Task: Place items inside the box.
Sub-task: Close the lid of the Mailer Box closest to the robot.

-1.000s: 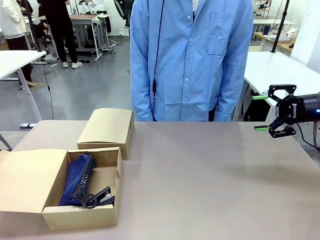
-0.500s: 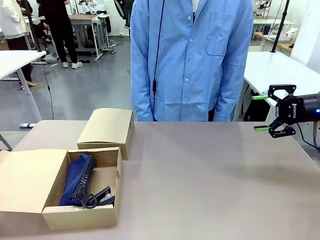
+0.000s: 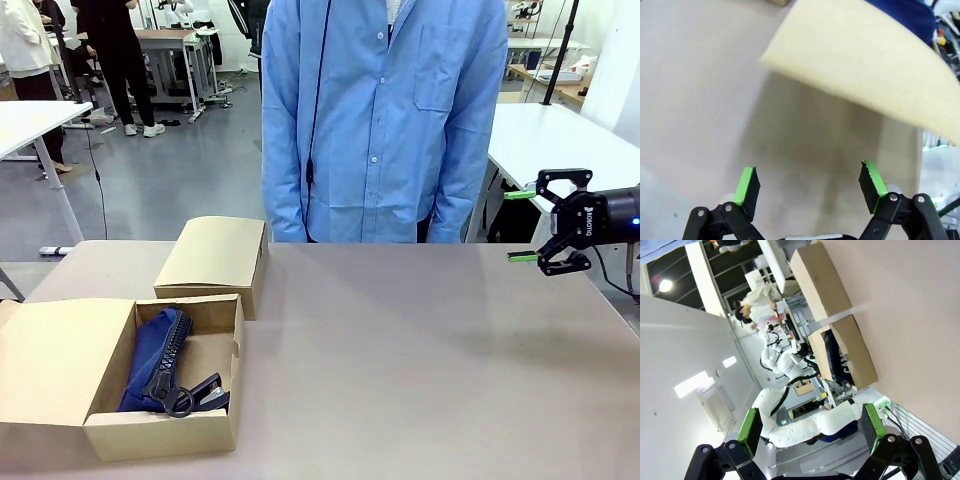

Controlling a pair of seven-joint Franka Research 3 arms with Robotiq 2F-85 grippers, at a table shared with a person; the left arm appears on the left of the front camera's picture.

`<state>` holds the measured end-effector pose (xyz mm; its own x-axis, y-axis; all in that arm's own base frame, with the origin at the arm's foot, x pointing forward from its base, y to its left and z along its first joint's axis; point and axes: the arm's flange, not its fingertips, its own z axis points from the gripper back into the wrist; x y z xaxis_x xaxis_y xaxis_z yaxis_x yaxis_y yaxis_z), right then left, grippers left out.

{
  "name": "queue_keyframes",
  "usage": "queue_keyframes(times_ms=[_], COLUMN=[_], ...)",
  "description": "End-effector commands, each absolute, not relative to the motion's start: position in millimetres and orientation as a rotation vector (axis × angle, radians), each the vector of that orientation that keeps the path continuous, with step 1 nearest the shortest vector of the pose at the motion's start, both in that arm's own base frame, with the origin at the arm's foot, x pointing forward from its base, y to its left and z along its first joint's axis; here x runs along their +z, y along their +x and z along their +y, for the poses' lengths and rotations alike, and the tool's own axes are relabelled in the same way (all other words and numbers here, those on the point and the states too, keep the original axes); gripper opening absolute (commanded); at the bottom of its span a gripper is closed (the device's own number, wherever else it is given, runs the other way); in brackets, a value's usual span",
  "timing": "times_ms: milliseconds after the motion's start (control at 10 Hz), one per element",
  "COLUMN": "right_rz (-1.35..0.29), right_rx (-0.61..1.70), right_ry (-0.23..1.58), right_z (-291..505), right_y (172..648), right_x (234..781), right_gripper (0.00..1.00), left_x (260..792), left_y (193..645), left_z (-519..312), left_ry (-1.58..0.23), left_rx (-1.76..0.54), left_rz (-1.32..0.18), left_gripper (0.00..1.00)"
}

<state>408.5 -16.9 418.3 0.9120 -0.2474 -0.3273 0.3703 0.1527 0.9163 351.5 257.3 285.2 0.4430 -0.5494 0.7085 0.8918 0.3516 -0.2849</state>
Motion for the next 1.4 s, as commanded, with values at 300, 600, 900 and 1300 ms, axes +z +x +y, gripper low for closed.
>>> queue_keyframes(times_ms=[300,600,900,1300], right_rz=[0.091,0.091,0.091,0.091], right_rx=[-0.430,-0.430,-0.430,-0.430], right_ry=[1.366,1.366,1.366,1.366], right_z=[-14.0,-14.0,-14.0,-14.0], right_y=[409.6,409.6,409.6,409.6], right_x=[420.3,420.3,420.3,420.3], right_gripper=[1.00,1.00,1.00,1.00], left_x=[302.2,320.6,351.0,377.2], left_y=[335.9,329.9,315.0,308.3], left_z=[203.5,197.7,181.7,118.8], left_ry=[-0.925,-0.997,-1.090,-1.139], left_rx=[-1.103,-1.115,-1.160,-1.153], left_rz=[-0.714,-0.842,-1.011,-1.072], left_gripper=[1.00,1.00,1.00,1.00])
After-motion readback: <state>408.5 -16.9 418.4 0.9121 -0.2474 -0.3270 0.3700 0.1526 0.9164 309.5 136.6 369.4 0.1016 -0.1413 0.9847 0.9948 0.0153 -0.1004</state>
